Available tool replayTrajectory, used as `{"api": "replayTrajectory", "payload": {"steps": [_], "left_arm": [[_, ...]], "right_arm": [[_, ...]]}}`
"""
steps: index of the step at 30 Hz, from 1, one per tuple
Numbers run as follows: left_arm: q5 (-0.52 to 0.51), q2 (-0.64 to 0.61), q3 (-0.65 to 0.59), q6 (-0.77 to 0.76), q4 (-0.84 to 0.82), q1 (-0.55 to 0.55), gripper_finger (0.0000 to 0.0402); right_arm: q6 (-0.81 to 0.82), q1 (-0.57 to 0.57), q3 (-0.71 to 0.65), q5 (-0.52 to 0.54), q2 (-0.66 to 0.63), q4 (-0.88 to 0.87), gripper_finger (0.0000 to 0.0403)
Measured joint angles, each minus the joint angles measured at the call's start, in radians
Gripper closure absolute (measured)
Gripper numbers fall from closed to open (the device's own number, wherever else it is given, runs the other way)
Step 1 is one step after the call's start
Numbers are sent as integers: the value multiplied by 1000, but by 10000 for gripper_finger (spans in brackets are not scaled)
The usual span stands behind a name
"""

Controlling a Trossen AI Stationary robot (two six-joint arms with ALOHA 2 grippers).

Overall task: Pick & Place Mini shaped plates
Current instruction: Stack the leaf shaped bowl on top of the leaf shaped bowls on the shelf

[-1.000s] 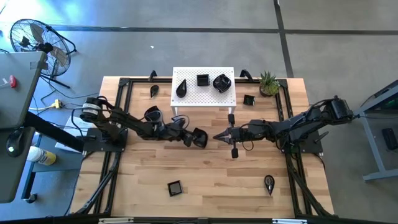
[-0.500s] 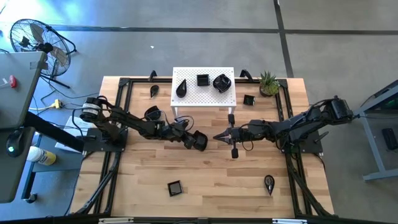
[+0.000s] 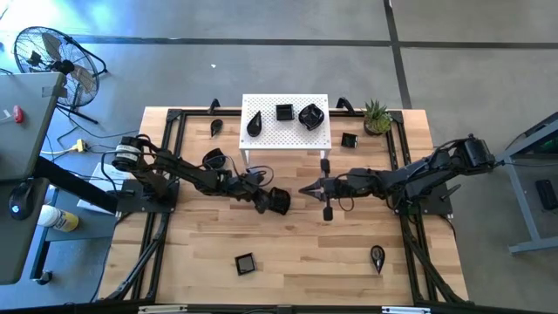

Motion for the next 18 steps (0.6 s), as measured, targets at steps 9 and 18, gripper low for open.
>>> {"api": "replayTrajectory", "payload": {"steps": [9,18], "left_arm": [[33,-92,1,187,-67,0,312],[34,-312,-93,346,-27,0,390]], "right_arm": [[19,0,0,40,0,-14,397],[20,0,0,59,0,-15,399]]}}
